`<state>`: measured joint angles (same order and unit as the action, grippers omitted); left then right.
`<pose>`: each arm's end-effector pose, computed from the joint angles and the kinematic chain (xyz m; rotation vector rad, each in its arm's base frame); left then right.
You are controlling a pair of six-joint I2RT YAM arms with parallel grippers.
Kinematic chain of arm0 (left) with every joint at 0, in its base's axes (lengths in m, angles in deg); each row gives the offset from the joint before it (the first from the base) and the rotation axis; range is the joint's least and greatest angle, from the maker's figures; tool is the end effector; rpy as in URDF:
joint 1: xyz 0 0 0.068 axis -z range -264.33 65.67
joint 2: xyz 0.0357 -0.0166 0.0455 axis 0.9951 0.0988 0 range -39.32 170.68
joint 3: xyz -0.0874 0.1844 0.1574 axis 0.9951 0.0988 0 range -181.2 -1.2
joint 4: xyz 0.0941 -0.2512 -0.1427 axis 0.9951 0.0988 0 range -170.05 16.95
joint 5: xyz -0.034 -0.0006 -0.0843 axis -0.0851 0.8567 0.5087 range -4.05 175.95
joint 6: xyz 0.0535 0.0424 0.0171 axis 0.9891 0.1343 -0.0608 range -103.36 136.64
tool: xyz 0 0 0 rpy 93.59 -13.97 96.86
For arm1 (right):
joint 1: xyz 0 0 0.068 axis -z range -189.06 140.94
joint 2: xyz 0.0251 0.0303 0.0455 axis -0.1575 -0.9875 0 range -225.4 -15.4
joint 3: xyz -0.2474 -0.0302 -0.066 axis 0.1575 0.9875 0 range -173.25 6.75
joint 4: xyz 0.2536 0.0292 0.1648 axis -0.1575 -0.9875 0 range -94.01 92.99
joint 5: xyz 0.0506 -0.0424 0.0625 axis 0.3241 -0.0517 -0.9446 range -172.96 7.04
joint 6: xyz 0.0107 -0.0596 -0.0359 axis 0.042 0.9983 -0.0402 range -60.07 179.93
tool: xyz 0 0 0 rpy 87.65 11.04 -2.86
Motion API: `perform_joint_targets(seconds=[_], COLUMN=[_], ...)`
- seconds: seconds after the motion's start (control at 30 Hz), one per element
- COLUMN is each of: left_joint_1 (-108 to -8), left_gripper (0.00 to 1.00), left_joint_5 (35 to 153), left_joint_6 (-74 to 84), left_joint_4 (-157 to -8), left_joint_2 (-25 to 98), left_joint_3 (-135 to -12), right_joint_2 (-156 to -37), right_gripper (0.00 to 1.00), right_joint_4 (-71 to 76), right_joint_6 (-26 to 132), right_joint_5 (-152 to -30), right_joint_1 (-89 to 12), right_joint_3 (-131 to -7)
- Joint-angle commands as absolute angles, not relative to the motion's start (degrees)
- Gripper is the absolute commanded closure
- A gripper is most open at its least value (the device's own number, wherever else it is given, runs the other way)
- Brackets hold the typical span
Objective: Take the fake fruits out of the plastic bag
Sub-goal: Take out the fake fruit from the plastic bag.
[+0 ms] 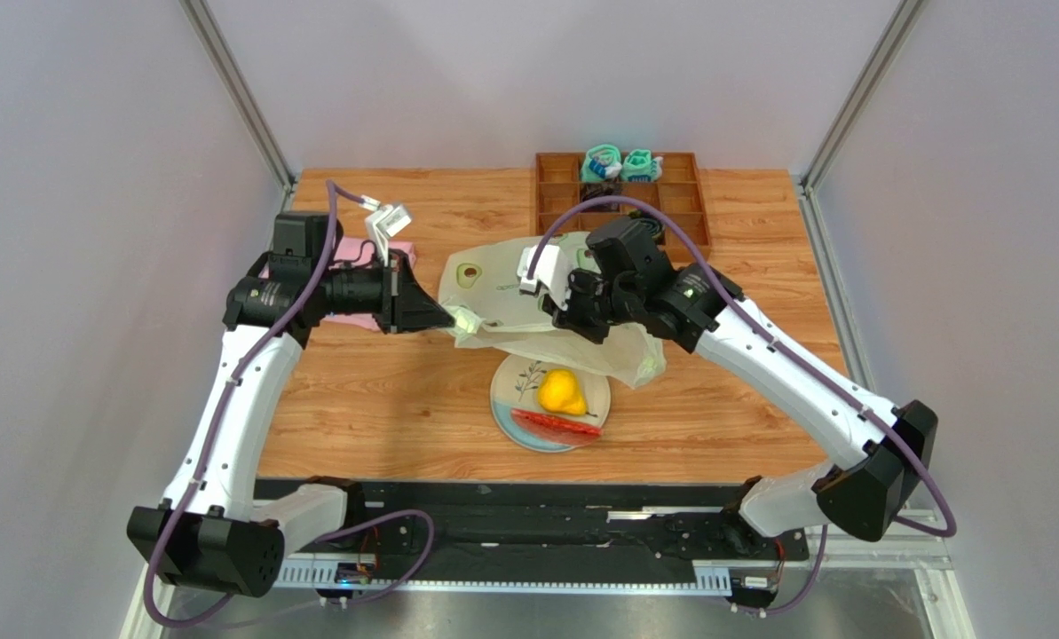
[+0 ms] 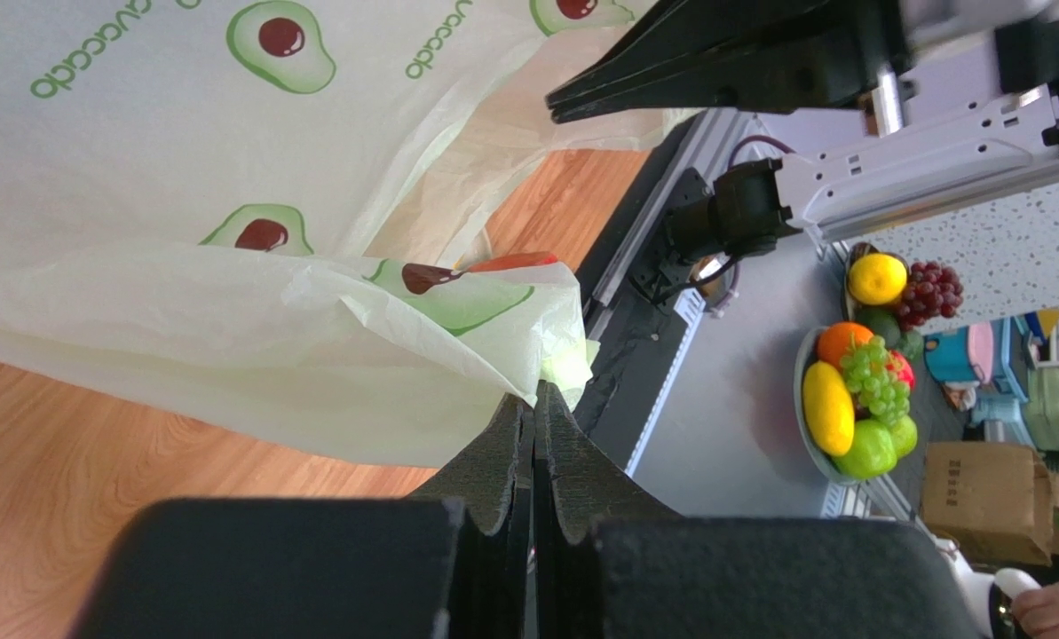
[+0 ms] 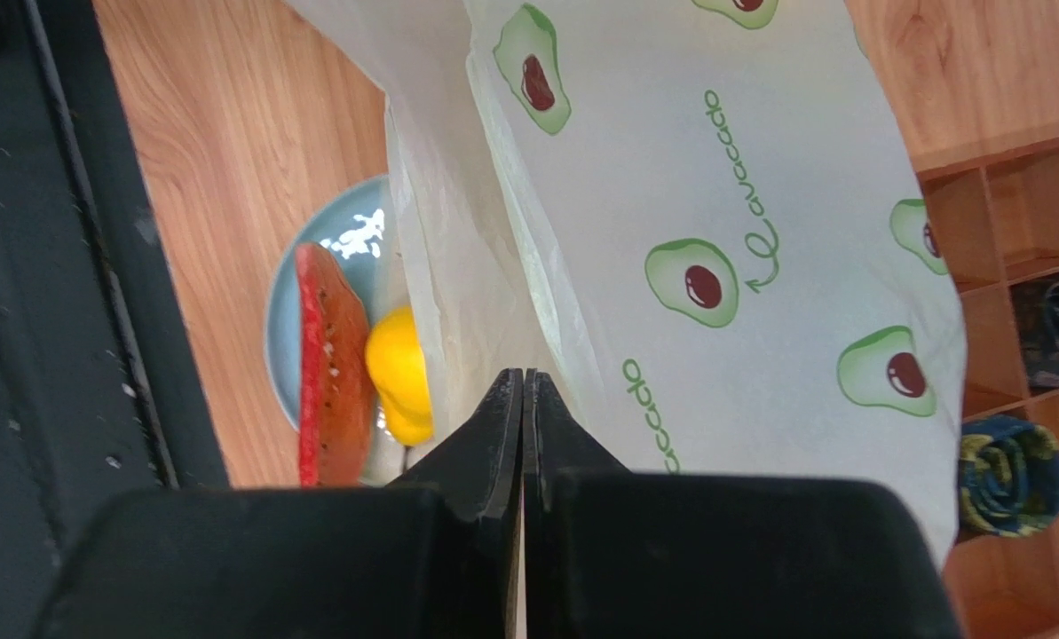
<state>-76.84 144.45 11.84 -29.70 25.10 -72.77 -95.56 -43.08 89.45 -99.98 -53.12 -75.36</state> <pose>0.2601 -0.0836 0.3619 0.5655 2.1166 -1.2843 0.2454 0.2609 0.3382 -1.5215 1.7868 0.4730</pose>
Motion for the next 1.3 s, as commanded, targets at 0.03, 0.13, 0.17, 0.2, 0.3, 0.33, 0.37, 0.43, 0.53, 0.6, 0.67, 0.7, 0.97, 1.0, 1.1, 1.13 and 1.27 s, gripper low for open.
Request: perform_joint_targets(seconds=[0.03, 0.13, 0.17, 0.2, 0.3, 0.33, 0.37, 0.43, 0.53, 0.6, 0.67, 0.7, 0.97, 1.0, 1.1, 1.13, 1.27], left_joint_1=[-76.8, -76.8, -76.8, -76.8, -76.8, -76.8, -76.8, -76.8, -76.8, -76.8, -76.8, -76.8, -76.8, -76.8, -76.8, -76.8, -76.8], left_gripper=[1.0, 1.0, 1.0, 1.0, 1.0, 1.0, 1.0, 1.0, 1.0, 1.0, 1.0, 1.0, 1.0, 1.0, 1.0, 1.0, 1.0], left_joint_5=[146.7, 147.0, 147.2, 147.2, 147.0, 147.0, 147.1, 147.7, 148.8, 149.1, 149.2, 149.2, 150.0, 150.0, 150.5, 150.7, 150.7], left_joint_6=[12.5, 12.9, 12.9, 13.2, 14.3, 14.5, 14.6, 15.2, 16.2, 16.5, 16.6, 16.6, 17.7, 17.7, 17.5, 17.5, 17.5], left_joint_4=[-30.5, -29.9, -29.8, -29.6, -28.8, -28.5, -28.3, -27.8, -27.0, -26.8, -26.7, -26.6, -26.6, -26.7, -27.0, -27.0, -27.1], left_joint_2=[25.5, 26.2, 26.3, 26.4, 27.0, 27.3, 27.5, 27.6, 27.2, 26.9, 26.4, 26.2, 26.6, 27.0, 27.9, 28.2, 28.8], left_joint_3=[-76.3, -77.7, -77.9, -78.5, -79.5, -79.8, -79.9, -80.3, -79.7, -78.6, -77.9, -77.4, -77.0, -77.1, -77.5, -77.6, -78.2], right_joint_2=[-97.9, -99.2, -100.0, -100.6, -104.0, -104.9, -105.8, -109.3, -115.1, -117.4, -120.9, -122.1, -131.3, -132.4, -135.5, -136.3, -138.8], right_gripper=[1.0, 1.0, 1.0, 1.0, 1.0, 1.0, 1.0, 1.0, 1.0, 0.95, 0.82, 0.7, 0.43, 0.39, 0.18, 0.18, 0.16], right_joint_4=[-46.5, -46.3, -46.5, -46.8, -48.9, -49.0, -48.9, -48.6, -48.7, -49.0, -48.3, -47.9, -43.9, -44.1, -45.4, -45.9, -47.3], right_joint_6=[103.3, 107.4, 107.9, 109.1, 112.0, 112.5, 112.9, 114.2, 116.2, 117.4, 118.3, 118.1, 105.2, 102.3, 99.9, 99.7, 99.0], right_joint_5=[-92.4, -91.8, -91.8, -91.7, -89.8, -89.3, -88.3, -87.4, -85.7, -85.0, -83.1, -83.1, -79.4, -79.2, -78.0, -77.3, -76.2], right_joint_1=[-53.1, -52.7, -52.5, -52.3, -51.7, -50.6, -50.0, -47.5, -44.4, -43.4, -42.9, -42.7, -40.3, -40.0, -39.7, -39.7, -39.3], right_joint_3=[-72.3, -71.8, -72.1, -72.6, -73.8, -74.6, -75.1, -77.2, -81.8, -83.6, -85.4, -86.0, -93.9, -95.5, -96.6, -96.7, -95.7])
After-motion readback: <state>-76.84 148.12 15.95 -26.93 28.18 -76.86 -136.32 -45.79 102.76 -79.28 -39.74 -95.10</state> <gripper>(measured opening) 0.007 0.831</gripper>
